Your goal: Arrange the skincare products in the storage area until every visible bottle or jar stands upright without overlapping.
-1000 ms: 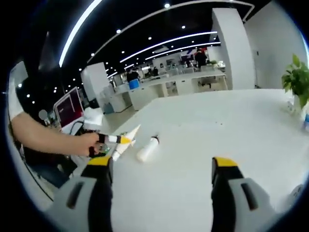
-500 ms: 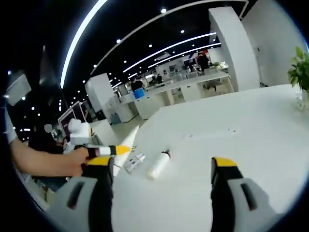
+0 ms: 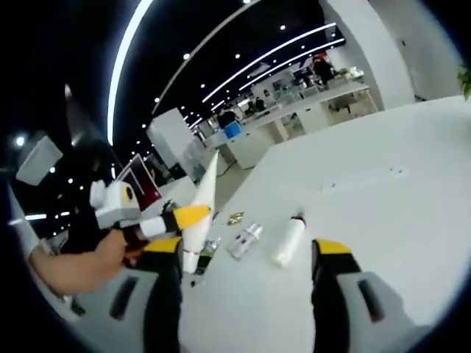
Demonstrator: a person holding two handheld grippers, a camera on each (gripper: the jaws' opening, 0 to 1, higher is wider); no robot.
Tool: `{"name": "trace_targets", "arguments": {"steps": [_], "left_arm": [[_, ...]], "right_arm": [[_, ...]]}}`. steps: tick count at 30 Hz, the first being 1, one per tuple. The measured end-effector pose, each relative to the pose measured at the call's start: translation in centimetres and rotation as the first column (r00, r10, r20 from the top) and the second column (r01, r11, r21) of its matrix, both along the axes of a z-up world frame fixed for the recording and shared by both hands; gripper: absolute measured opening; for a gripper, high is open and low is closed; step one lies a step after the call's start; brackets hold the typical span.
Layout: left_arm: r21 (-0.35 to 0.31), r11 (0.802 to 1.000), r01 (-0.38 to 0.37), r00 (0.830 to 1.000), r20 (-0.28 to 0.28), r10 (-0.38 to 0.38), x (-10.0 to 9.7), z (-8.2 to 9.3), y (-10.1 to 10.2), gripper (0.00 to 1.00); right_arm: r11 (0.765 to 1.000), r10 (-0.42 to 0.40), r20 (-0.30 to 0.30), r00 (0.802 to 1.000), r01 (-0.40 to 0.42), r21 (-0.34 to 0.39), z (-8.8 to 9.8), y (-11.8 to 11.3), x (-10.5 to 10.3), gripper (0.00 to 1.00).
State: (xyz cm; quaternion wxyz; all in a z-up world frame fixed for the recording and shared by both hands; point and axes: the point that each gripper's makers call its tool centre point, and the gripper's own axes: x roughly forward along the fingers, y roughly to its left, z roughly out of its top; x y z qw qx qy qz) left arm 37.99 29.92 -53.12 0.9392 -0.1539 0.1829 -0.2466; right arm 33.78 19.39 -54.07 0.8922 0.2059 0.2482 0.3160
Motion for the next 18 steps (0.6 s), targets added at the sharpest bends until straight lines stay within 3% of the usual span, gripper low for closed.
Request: {"name": "trace_targets", "arguments": {"steps": [3, 14, 18], "left_arm": [[-0.008, 1.0, 0.019, 0.999, 0.031, -0.018, -0.6, 1.1, 0.0, 0.17], [-0.011, 0.998, 0.059, 0.99, 0.127, -0.058, -1.9, 3.3, -0.3, 0.17], [0.028, 0.995, 0.091, 0.983, 0.155, -0.094, -2.4, 3.6, -1.0, 0.17]], "right_arm": [[0.999, 0.014, -0.031, 0.999, -0.012, 0.053, 0.3, 1.4, 0.0, 0.69], [0.988, 0.056, -0.025, 0.998, -0.051, 0.144, 2.7, 4.5, 1.5, 0.66], [0.98, 0.061, -0.014, 0.998, -0.057, 0.189, 4.0, 5.0, 2.1, 0.62]]}}
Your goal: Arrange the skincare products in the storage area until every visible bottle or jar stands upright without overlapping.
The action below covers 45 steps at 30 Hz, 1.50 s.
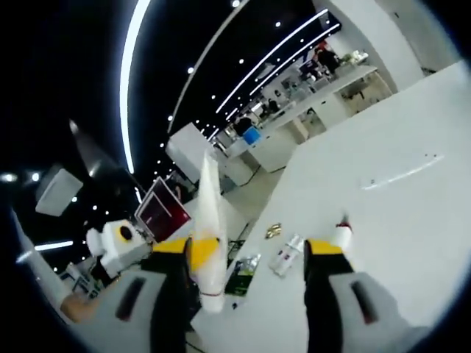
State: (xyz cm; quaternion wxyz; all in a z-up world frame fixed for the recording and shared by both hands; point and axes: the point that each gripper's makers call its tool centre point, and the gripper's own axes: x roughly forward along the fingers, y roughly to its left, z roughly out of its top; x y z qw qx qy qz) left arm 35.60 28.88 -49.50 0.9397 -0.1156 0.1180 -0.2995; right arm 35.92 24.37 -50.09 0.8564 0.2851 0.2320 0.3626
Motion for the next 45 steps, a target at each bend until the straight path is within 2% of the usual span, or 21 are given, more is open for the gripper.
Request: {"name": "trace_targets", "arguments": {"steps": [5, 8, 14, 21, 28, 31, 39, 45], "left_arm": [[0.028, 0.999, 0.021, 1.0, 0.013, -0.021, -0.5, 0.0, -0.7, 0.17], [0.051, 0.997, 0.058, 0.998, 0.026, -0.059, -1.1, 0.0, -1.4, 0.17], [0.089, 0.991, 0.097, 0.994, 0.041, -0.101, -2.1, -0.2, -2.1, 0.18], [0.14, 0.98, 0.143, 0.987, 0.053, -0.151, -3.2, -0.9, -2.8, 0.18], [0.165, 0.975, 0.151, 0.985, 0.054, -0.162, -4.3, -2.1, -2.2, 0.19], [0.167, 0.974, 0.151, 0.985, 0.053, -0.162, -4.5, -2.4, -2.1, 0.2], [0.189, 0.972, 0.138, 0.988, 0.046, -0.15, -4.7, -3.3, -1.3, 0.24], [0.183, 0.976, 0.117, 0.991, 0.038, -0.126, -5.2, -3.8, -0.7, 0.27]], "right_arm": [[0.999, 0.016, 0.002, 1.0, -0.016, 0.041, 1.3, 0.7, 0.3, 0.57], [0.998, 0.025, 0.009, 1.0, -0.025, 0.062, 2.0, 1.1, 0.3, 0.53], [0.995, 0.037, 0.004, 0.999, -0.037, 0.095, 3.0, 1.7, 0.6, 0.37], [0.993, 0.093, -0.046, 0.995, -0.09, 0.077, 2.4, 2.8, -0.1, 0.18], [0.992, 0.12, -0.047, 0.992, -0.122, -0.038, 1.0, 3.2, -1.1, 0.15], [0.986, 0.14, -0.004, 0.99, -0.14, -0.085, 0.9, 3.7, -1.6, 0.13], [0.975, 0.179, 0.054, 0.982, -0.17, -0.142, 0.7, 4.9, -2.3, 0.1], [0.959, 0.24, 0.055, 0.969, -0.228, -0.167, 0.2, 5.8, -2.7, 0.08]]}}
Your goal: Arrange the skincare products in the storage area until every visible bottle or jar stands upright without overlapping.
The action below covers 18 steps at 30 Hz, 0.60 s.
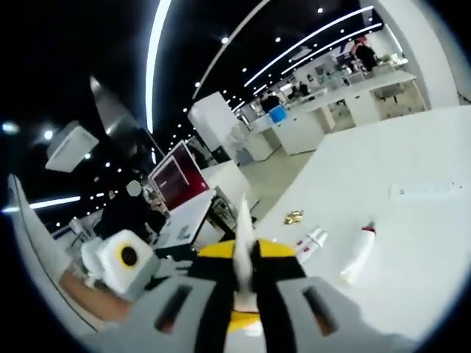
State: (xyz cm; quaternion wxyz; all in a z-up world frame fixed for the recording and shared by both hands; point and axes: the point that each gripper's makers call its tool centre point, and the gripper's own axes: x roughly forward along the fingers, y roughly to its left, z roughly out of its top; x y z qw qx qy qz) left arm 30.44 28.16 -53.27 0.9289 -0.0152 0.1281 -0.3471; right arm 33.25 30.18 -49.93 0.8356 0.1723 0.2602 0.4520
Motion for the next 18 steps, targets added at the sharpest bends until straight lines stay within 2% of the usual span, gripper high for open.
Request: {"name": "trace_targets", "arguments": {"steps": [8, 12, 18], "left_arm": [[-0.003, 1.0, -0.006, 0.999, -0.054, 0.006, -0.2, -1.3, 1.3, 0.3], [0.005, 1.0, 0.003, 0.997, -0.075, -0.003, -0.2, -1.7, 1.6, 0.31], [0.012, 1.0, 0.025, 0.993, -0.114, -0.024, -0.7, -2.7, 1.6, 0.31]], "right_arm": [[0.999, 0.045, -0.008, 0.999, -0.045, -0.02, -1.1, 1.2, -0.3, 0.08], [0.997, 0.069, 0.013, 0.998, -0.068, -0.04, -1.2, 1.9, -0.4, 0.08], [0.995, 0.085, 0.017, 0.996, -0.084, -0.053, -1.8, 1.7, -0.6, 0.09]]}}
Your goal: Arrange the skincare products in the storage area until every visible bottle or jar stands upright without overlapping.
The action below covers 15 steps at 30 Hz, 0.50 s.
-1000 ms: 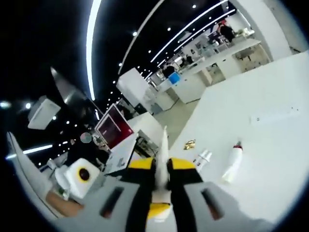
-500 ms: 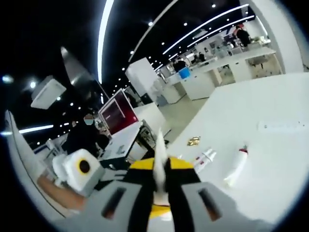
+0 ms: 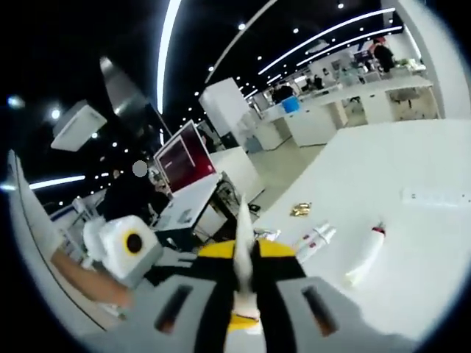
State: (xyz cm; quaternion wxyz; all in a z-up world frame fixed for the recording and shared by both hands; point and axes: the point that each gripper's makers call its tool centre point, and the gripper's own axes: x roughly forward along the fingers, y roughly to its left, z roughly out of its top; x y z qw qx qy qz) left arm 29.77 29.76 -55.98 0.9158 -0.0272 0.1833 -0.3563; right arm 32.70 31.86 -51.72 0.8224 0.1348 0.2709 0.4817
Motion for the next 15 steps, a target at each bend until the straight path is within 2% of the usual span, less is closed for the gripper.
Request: {"name": "trace_targets", "arguments": {"steps": [7, 11, 15], "left_arm": [[0.002, 0.999, 0.04, 0.998, -0.044, -0.04, -1.2, -1.0, -0.4, 0.32], [-0.006, 0.999, 0.051, 0.997, -0.057, -0.052, -1.4, -1.1, -0.5, 0.36], [-0.007, 0.998, 0.066, 0.996, -0.06, -0.066, -1.7, -1.2, -0.5, 0.35]], "right_arm": [[1.0, -0.008, 0.005, 1.0, 0.008, -0.026, -1.1, -1.1, -0.7, 0.09], [0.999, -0.015, 0.012, 1.0, 0.015, -0.038, -1.8, -1.8, -1.2, 0.09], [0.999, -0.027, -0.001, 1.0, 0.027, -0.041, -2.6, -2.7, -1.6, 0.09]]}}
